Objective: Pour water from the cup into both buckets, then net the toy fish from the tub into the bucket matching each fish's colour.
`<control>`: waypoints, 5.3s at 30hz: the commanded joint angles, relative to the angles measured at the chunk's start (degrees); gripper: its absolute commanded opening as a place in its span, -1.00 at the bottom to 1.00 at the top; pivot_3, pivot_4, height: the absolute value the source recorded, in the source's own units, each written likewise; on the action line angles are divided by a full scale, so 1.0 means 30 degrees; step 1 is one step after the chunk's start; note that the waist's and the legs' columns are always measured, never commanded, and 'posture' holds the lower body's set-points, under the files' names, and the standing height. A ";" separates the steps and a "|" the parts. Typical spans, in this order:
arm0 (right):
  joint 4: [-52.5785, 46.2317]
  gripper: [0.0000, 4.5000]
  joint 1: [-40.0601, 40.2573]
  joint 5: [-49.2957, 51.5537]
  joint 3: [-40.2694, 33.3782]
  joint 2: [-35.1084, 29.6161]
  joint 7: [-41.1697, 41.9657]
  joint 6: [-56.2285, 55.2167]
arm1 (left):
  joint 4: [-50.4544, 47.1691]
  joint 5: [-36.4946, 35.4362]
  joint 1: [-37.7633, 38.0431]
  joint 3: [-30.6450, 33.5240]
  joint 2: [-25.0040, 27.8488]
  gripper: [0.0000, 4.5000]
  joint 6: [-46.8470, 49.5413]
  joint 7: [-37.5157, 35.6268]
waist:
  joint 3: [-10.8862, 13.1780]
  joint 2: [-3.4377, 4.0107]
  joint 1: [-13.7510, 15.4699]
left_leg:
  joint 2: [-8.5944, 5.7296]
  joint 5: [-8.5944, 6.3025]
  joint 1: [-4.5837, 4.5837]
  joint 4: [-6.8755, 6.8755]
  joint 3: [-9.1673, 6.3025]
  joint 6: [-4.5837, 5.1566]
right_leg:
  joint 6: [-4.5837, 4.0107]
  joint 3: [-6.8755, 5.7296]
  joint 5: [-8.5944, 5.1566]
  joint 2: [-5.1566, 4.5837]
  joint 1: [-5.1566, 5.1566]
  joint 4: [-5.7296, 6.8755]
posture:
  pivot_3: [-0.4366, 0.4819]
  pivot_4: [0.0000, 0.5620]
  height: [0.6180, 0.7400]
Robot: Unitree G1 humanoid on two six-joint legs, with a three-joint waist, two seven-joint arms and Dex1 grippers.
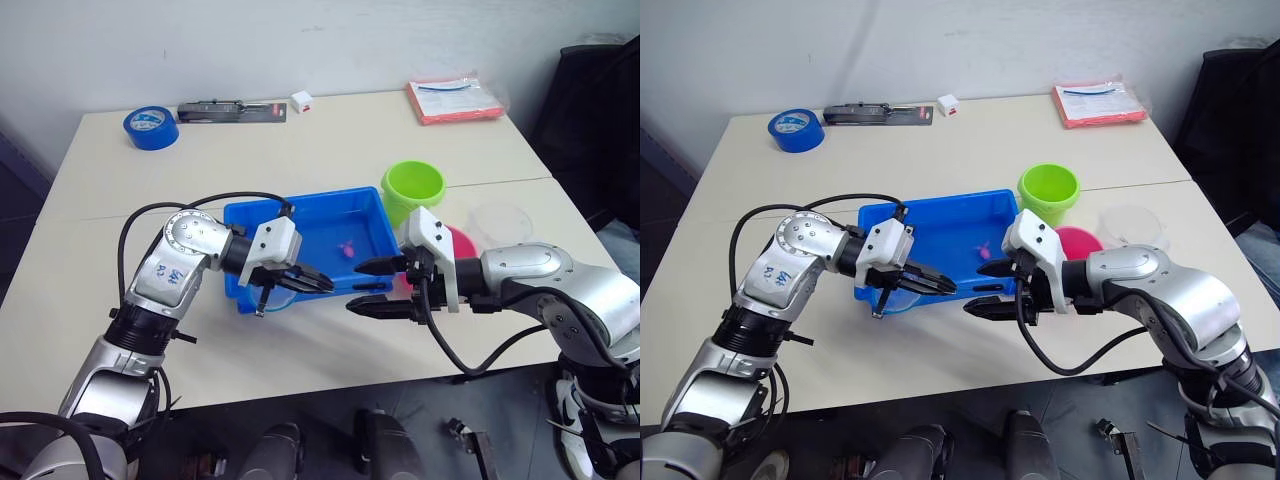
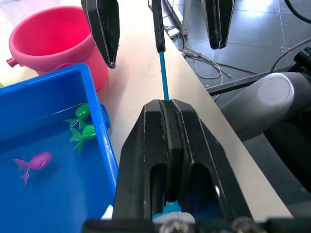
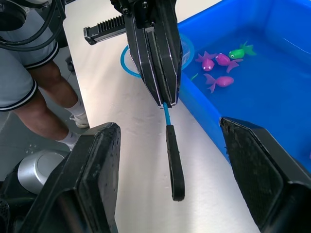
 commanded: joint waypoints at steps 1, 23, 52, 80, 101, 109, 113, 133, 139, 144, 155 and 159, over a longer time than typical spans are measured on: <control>-0.0816 0.20 -0.0272 0.0420 -0.0178 -0.0023 0.0118 -0.0025 | -0.0278 -0.0042 -0.0434 0.0217 -0.0015 -1.00 -0.0216 -0.0066 | 0.0000 0.0000 -0.0009 | 0.0000 0.0000 0.0000 0.0000 0.0000 0.0000 | 0.0000 0.0001 0.0000 0.0000 0.0000 0.0000 | -0.05 -0.47 1.00; -0.0835 -0.65 -0.0236 0.0558 -0.0279 -0.0315 0.0309 -0.0069 | -0.0507 -0.0485 -0.1283 -0.0094 0.0419 0.05 0.3277 -0.0896 | 0.0000 0.0000 -0.0025 | 0.0000 0.0000 0.0000 0.0002 0.0000 0.0000 | 0.0000 0.0002 0.0000 0.0002 -0.0001 0.0006 | -0.05 -0.47 1.00; 0.3298 -0.65 -0.3270 -0.3576 -0.0088 -0.1033 -0.1678 -0.1179 | -0.1957 -0.4789 0.3420 0.8907 0.7549 0.65 0.9371 0.2432 | 0.0011 0.0016 -0.0433 | 0.0003 -0.0001 -0.0026 -0.0016 -0.0016 -0.0001 | -0.0002 0.0013 -0.0001 0.0003 -0.0040 0.0092 | -0.05 -0.47 1.00; 0.3542 -0.65 -0.4567 -1.7376 0.6645 -0.3202 0.0689 -0.7907 | -0.5491 -0.6018 0.6266 0.8945 0.7340 0.65 0.8959 0.3676 | 0.0024 0.0039 -0.0497 | -0.0001 -0.0004 -0.0035 -0.0030 0.0017 -0.0003 | -0.0006 0.0028 -0.0003 0.0009 -0.0076 0.0103 | -0.05 -0.47 1.00; 0.3051 -0.65 -0.4164 -1.8830 0.6511 -0.1422 0.3235 -0.4708 | -0.6648 -0.7037 0.6777 0.9525 0.7380 0.65 0.9748 0.5109 | 0.0023 0.0038 -0.0490 | -0.0002 -0.0004 -0.0034 -0.0028 0.0017 -0.0003 | -0.0008 0.0037 -0.0004 0.0009 -0.0076 0.0112 | -0.05 -0.47 1.00; 0.2865 -0.65 -0.4134 -1.7454 0.5819 -0.0018 0.3123 -0.1534 | -0.6792 -0.7125 0.6843 0.9518 0.7419 0.65 0.9812 0.5429 | 0.0023 0.0038 -0.0497 | -0.0001 -0.0004 -0.0034 -0.0028 0.0016 -0.0004 | -0.0009 0.0039 -0.0004 0.0009 -0.0076 0.0115 | -0.05 -0.47 1.00; 0.2852 -0.65 -0.4319 -1.6475 0.5341 0.0606 0.2877 0.0150 | -0.6804 -0.7109 0.6903 0.9546 0.7485 0.65 0.9814 0.5503 | 0.0023 0.0038 -0.0505 | -0.0002 -0.0004 -0.0034 -0.0028 0.0015 -0.0004 | -0.0009 0.0038 -0.0004 0.0008 -0.0076 0.0115 | -0.05 -0.47 1.00; 0.1101 -0.65 -0.5546 -1.0291 -0.0806 -0.0204 0.1472 0.5652 | -0.4742 -0.6416 0.4571 0.7351 0.5937 0.65 0.8431 0.5095 | 0.0024 0.0041 -0.0431 | -0.0012 -0.0005 -0.0038 -0.0026 0.0013 -0.0004 | -0.0012 0.0034 -0.0005 -0.0004 -0.0085 0.0128 | -0.05 -0.47 1.00; -0.1546 -0.65 -0.3772 -0.8105 -0.5423 -0.2559 0.1568 0.7203 | -0.1965 -0.5355 0.2262 0.5584 0.4839 0.65 0.7070 0.3900 | 0.0024 0.0040 -0.0345 | -0.0016 -0.0004 -0.0042 -0.0024 0.0020 -0.0003 | -0.0011 0.0026 -0.0005 -0.0005 -0.0087 0.0133 | -0.05 -0.47 1.00; -0.3393 -0.65 -0.1797 -0.7027 -0.8416 -0.4305 0.1197 0.8364 | 0.1032 -0.4122 0.0184 0.4350 0.3859 0.65 0.5537 0.2676 | 0.0023 0.0039 -0.0339 | -0.0007 -0.0004 -0.0041 -0.0020 0.0048 -0.0003 | -0.0009 0.0025 -0.0004 0.0001 -0.0094 0.0143 | -0.05 -0.47 1.00; -0.7832 -0.65 0.4574 -0.8654 -0.9823 -0.6153 -0.2383 0.5681 | 0.6485 -0.2089 -0.3198 0.2939 0.1613 0.65 0.2884 0.0214 | 0.0019 0.0030 0.0034 | -0.0018 -0.0005 -0.0041 0.0001 0.0106 0.0003 | 0.0004 0.0020 0.0002 -0.0003 -0.0113 0.0170 | -0.05 -0.47 1.00; -0.8260 -0.65 0.7007 -1.0165 -0.9748 -0.6792 -0.3493 0.2771 | 0.7285 -0.1650 -0.3511 0.2944 0.1317 0.65 0.2393 -0.0192 | 0.0019 0.0030 0.0031 | -0.0027 -0.0004 -0.0043 0.0003 0.0110 0.0005 | 0.0005 0.0022 0.0003 -0.0004 -0.0116 0.0167 | -0.05 -0.47 1.00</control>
